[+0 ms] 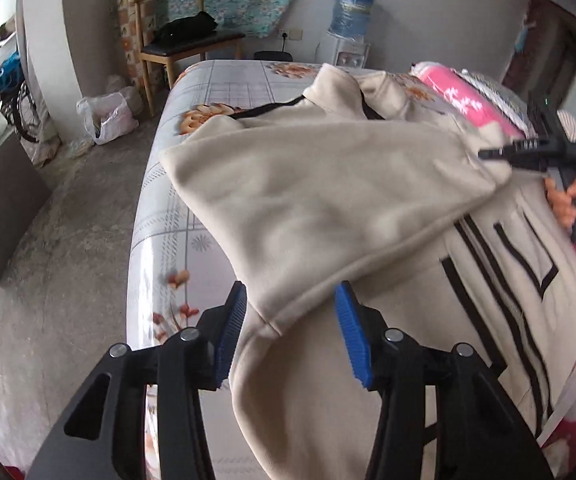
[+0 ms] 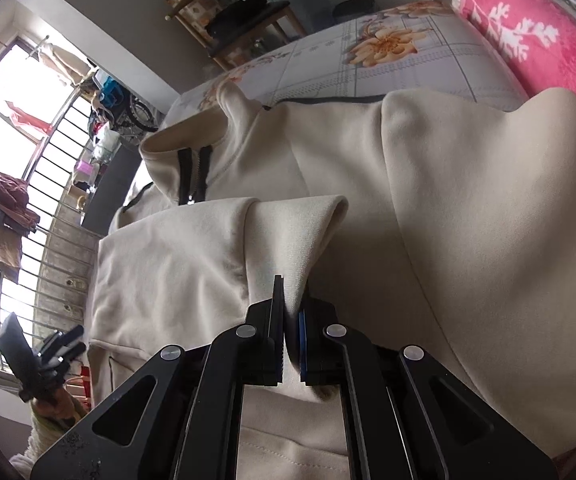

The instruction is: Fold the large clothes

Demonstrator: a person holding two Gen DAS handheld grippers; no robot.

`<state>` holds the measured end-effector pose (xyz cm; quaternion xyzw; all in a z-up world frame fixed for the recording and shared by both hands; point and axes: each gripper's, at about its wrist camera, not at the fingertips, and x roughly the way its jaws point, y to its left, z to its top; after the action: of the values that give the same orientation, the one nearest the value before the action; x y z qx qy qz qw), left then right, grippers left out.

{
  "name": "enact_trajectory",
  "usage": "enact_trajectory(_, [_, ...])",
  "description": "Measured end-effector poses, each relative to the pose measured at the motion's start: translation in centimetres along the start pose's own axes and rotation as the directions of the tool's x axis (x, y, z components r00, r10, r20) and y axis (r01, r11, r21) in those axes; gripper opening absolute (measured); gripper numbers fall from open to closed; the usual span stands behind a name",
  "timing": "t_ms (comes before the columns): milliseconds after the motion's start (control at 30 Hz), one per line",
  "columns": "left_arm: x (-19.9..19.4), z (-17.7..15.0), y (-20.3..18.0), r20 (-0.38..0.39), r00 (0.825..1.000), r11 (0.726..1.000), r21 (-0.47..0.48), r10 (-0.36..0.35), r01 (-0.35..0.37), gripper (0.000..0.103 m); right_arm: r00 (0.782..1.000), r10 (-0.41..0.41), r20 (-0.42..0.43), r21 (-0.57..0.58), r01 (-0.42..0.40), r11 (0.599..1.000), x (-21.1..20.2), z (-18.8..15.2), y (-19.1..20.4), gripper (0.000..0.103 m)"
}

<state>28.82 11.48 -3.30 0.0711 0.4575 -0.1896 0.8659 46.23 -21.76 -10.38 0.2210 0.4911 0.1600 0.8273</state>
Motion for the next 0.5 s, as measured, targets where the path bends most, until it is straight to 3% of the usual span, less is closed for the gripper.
enact_trajectory(67, [0.3,-1.2,-1.1,0.000,0.997,0.995,0.064,0.078,-0.078,0.045,1.000,0.017,0.017,-0.003,-0.017,1.000,-0.8,-0.1,0.4,0.004])
enact_trajectory(167, [1.7,-2.2,-2.3,-0.004,0.972,0.962,0.140,0.236,-0.233,0.045,1.000,0.004,0.011,-0.007,-0.004,1.000,-1.0,-0.3,0.7,0.004])
enact_trajectory(200, [2.1,-2.4,-2.3,0.003,0.960,0.950,0.147,0.280,-0.277,0.043,1.000,-0.007,0.010,-0.012,0.007,1.000,-1.0,-0.3,0.8,0.004])
enact_trajectory(233, [2.3,-2.4,-2.3,0.013,0.949,0.937,0.150,0.316,-0.315,0.031,1.000,-0.010,0.009,-0.013,0.010,1.000,-1.0,-0.2,1.0,0.004])
enact_trajectory(267, [2.3,-2.5,-2.1,0.015,0.945,0.935,0.146,0.326,-0.325,0.021,1.000,-0.007,0.013,-0.013,0.007,1.000,-1.2,-0.2,1.2,0.004])
enact_trajectory(333, [2.0,-2.3,-1.6,0.027,0.940,0.933,0.120,0.340,-0.340,0.015,0.999,0.005,0.033,-0.024,-0.004,1.000,-1.8,-0.2,1.8,0.004])
enact_trajectory(433, [1.1,-2.5,-1.5,0.063,0.919,0.912,0.119,0.388,-0.393,0.014,0.998,0.021,0.055,-0.044,-0.018,0.999,-2.6,-0.4,2.7,0.003])
enact_trajectory(500, [1.3,-2.7,-1.0,0.044,0.921,0.915,0.105,0.388,-0.390,0.014,0.999,-0.002,0.047,-0.050,0.005,0.999,-2.5,-0.8,2.5,0.003])
